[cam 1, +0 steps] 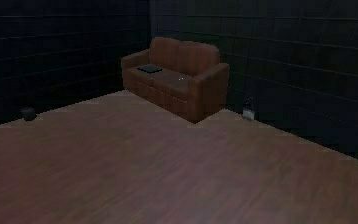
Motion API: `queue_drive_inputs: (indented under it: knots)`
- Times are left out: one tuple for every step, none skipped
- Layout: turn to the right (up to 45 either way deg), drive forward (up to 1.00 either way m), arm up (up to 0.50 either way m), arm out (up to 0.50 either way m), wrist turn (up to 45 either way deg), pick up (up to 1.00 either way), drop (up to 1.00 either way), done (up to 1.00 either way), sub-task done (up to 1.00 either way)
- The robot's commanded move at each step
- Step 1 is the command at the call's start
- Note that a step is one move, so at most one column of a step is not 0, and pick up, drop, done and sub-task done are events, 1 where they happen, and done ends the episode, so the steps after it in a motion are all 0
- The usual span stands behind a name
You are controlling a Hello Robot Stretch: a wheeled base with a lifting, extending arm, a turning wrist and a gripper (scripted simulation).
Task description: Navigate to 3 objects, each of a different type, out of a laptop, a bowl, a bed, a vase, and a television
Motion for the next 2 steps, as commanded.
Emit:
queue_drive_inputs:
  knots:
    - [-9.0, 0.00, 0.00, 0.00, 0.0, 0.00, 0.00, 0.00, 0.00]
    - [0.0, 1.00, 0.00, 0.00, 0.0, 0.00, 0.00, 0.00, 0.00]
